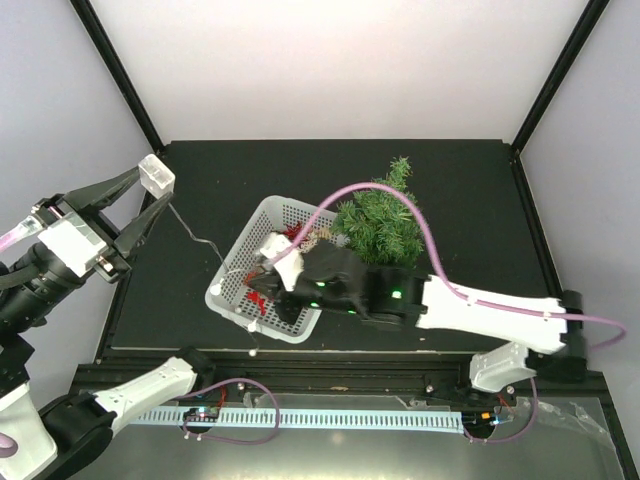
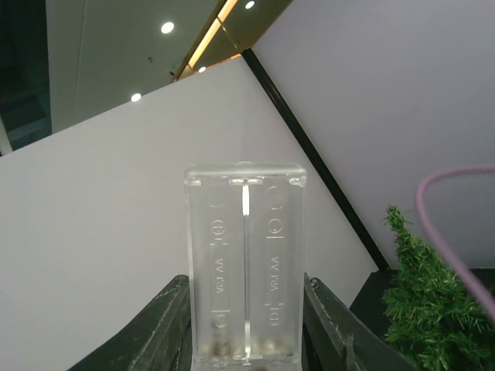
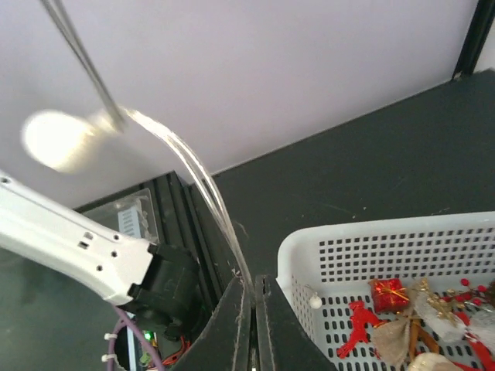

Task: Decorate the small christmas tree

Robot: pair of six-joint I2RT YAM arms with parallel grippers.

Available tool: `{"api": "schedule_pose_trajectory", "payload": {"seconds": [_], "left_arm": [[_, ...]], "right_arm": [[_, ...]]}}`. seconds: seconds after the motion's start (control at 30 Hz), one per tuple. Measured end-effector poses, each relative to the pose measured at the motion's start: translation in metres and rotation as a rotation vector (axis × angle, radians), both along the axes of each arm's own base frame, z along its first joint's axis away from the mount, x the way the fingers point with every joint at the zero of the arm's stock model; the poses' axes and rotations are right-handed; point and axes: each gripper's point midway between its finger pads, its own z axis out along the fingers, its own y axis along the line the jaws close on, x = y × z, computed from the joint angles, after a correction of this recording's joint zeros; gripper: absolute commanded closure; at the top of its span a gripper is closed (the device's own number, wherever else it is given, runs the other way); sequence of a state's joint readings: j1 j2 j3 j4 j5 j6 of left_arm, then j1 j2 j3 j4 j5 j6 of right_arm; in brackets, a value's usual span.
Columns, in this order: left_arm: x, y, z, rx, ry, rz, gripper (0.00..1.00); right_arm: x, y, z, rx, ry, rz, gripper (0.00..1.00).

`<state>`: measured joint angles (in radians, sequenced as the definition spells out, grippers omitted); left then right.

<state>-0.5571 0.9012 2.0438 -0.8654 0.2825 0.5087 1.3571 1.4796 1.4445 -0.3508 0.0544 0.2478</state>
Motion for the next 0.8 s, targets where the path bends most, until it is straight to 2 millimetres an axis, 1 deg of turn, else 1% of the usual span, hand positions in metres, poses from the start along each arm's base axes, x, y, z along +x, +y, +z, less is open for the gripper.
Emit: {"api": "schedule_pose_trajectory", "payload": {"seconds": [0.07,0.17,0.23,0.3,0.33,0.43,0.5,0.57,0.63,0.7,0.8], "left_arm": [[0.002,-0.001,-0.004,0.005,0.008,0.001,0.66],[0.009,-0.005,-0.01,0.014,0.029,0.0,0.65],[0.013,-0.008,-0.014,0.016,0.047,-0.004,0.64],[0.015,-0.011,-0.015,0.015,0.058,-0.013,0.63],[0.016,-0.012,-0.015,0.014,0.063,-0.02,0.63],[0.02,-0.019,-0.014,0.01,0.075,-0.041,0.63],[0.029,-0.025,-0.017,0.013,0.091,-0.049,0.63],[0.04,-0.033,-0.023,0.022,0.115,-0.054,0.63],[0.054,-0.044,-0.036,0.041,0.151,-0.062,0.63],[0.067,-0.053,-0.048,0.058,0.185,-0.067,0.63],[0.087,-0.066,-0.07,0.082,0.24,-0.073,0.63]], "right_arm": [[-0.002,-0.023,0.018,0.043,-0.013,-0.015,0.99],[-0.009,-0.059,0.057,0.144,-0.034,-0.025,0.99],[-0.013,-0.079,0.083,0.213,-0.048,-0.027,0.99],[-0.016,-0.097,0.104,0.269,-0.06,-0.029,0.99],[-0.017,-0.105,0.112,0.29,-0.065,-0.032,0.99],[-0.018,-0.12,0.121,0.31,-0.074,-0.048,0.99],[-0.017,-0.129,0.12,0.302,-0.076,-0.064,0.99],[-0.015,-0.138,0.115,0.291,-0.078,-0.082,0.99],[-0.014,-0.15,0.109,0.275,-0.078,-0.105,0.99],[-0.013,-0.162,0.107,0.272,-0.078,-0.128,0.99],[-0.012,-0.183,0.113,0.292,-0.079,-0.158,0.99]]}}
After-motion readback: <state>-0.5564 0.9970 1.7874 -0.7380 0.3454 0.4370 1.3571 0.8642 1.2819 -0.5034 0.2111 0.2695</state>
